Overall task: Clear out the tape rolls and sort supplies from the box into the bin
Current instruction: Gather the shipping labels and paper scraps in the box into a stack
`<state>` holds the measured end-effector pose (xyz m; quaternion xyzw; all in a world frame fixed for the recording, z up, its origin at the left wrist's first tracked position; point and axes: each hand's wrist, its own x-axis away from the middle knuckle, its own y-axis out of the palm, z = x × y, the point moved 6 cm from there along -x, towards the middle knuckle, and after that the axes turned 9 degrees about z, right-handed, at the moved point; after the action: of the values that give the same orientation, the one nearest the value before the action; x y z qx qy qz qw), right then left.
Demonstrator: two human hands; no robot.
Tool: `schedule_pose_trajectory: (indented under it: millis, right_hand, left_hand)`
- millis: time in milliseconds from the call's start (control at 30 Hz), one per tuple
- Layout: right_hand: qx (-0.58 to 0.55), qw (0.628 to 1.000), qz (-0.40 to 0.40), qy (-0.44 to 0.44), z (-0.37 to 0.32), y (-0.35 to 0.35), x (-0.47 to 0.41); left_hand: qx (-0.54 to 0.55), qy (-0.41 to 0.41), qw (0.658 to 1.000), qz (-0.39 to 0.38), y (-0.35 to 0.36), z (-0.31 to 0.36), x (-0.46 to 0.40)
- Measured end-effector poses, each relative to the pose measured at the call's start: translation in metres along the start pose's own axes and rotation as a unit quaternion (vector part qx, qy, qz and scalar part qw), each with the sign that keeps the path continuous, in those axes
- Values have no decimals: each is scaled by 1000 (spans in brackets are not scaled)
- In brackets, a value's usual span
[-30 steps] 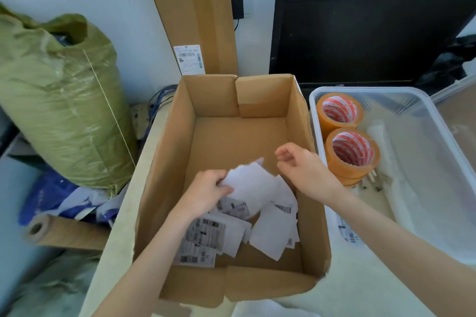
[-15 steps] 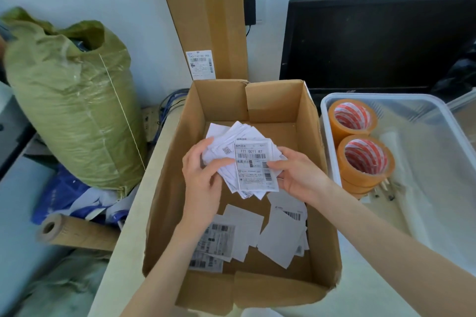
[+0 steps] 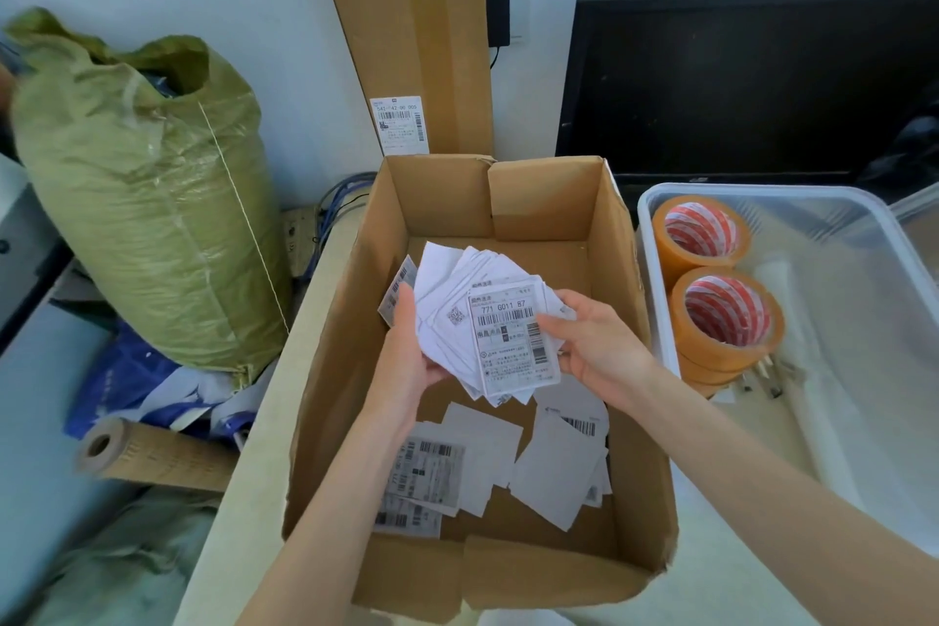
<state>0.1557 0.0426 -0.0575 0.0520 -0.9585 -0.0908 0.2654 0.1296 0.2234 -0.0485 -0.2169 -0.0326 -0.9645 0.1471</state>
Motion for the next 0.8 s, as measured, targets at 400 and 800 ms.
schedule_pose_trajectory:
  millis: [400,800]
  right_hand:
    - [54,997,52,-19,1,-7,0]
    - [109,991,70,35,14,-8,-5]
  left_hand:
    - [-75,125,985,92,-10,8,2]
    - [63,216,942,250,-45,31,0]
